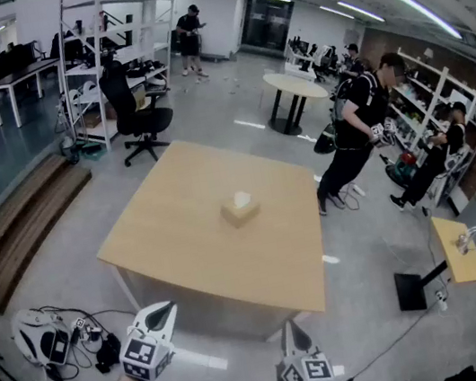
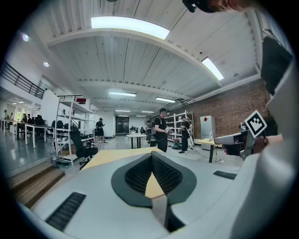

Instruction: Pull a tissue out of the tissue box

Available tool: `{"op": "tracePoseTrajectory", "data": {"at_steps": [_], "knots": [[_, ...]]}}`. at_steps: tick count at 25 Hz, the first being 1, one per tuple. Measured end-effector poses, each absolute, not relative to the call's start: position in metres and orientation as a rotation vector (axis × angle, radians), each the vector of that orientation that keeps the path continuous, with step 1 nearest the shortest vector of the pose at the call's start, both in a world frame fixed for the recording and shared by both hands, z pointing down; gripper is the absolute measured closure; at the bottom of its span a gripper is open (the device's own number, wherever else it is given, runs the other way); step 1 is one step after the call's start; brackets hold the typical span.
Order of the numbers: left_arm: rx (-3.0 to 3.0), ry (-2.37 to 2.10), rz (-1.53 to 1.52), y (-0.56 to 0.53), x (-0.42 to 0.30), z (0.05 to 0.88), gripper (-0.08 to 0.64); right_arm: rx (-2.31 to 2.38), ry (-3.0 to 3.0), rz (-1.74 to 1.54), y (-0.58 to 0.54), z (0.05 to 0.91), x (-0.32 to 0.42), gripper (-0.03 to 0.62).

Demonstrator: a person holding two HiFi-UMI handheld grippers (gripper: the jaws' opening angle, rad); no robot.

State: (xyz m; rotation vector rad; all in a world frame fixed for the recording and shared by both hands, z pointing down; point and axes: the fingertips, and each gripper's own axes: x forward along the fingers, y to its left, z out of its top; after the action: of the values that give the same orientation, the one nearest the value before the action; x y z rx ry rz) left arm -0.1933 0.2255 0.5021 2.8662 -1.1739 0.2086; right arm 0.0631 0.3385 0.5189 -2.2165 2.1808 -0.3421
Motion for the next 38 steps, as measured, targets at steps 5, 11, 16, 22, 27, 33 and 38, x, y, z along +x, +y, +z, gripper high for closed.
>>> {"op": "tracePoseTrajectory", "data": {"at_steps": [5,11,16,22,27,33,38], "knots": [[2.866,-1.178,0.207,0.219,-0.197,0.502,0.554,-2.197,2.169,-0.356,0.333,0.519,0.06,0.581],[2.871,-1.165,0.225,0.216,-0.207,0.509,0.554,-2.21,2.171,-0.363,0.331,0.524,0.05,0.581],[2.879,-1.149,0.206,0.215,-0.215,0.509,0.554,-2.231,2.155,-0.365,0.332,0.522,0.041,0.581],[2.872,-1.131,0.202,0.215,-0.225,0.516,0.554,-2.251,2.152,-0.359,0.336,0.522,0.03,0.581],[2.874,-1.122,0.184,0.211,-0.228,0.516,0.554,-2.252,2.174,-0.349,0.33,0.525,0.022,0.581],[2.862,-1.131,0.168,0.194,-0.221,0.519,0.554,-2.244,2.177,-0.349,0.313,0.523,0.028,0.581],[2.848,-1.134,0.172,0.173,-0.205,0.525,0.554,-2.25,2.195,-0.362,0.288,0.529,0.044,0.581]]}}
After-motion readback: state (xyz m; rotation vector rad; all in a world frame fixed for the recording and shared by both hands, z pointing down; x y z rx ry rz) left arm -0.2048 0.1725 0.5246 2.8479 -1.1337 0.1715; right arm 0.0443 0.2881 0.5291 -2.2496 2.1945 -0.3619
